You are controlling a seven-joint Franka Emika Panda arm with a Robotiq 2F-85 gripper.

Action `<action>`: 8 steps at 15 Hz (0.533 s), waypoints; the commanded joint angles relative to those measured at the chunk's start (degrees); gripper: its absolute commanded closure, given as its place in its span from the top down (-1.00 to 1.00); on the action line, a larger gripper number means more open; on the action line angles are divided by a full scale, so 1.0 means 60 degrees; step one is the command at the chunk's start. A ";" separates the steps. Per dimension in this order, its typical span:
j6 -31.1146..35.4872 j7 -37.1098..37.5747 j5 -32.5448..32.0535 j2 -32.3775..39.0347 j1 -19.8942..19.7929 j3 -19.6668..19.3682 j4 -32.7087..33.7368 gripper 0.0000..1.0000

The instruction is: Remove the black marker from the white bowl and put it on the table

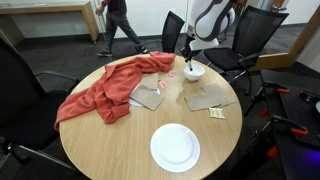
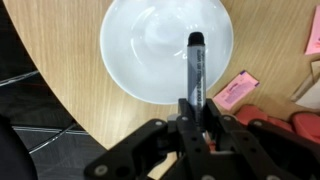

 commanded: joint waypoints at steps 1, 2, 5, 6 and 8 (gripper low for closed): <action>0.0420 -0.0028 -0.0164 -0.1513 0.0802 -0.0499 -0.1163 -0.91; 0.0431 -0.0017 -0.0271 -0.1817 0.1021 -0.0606 -0.1314 -0.91; 0.0305 -0.0048 -0.0617 -0.2628 0.1487 -0.0591 -0.1628 -0.91; 0.0260 -0.0133 -0.0696 -0.2828 0.1514 -0.0421 -0.1688 -0.91; 0.0058 -0.0229 -0.0775 -0.3130 0.1567 -0.0009 -0.1761 -0.91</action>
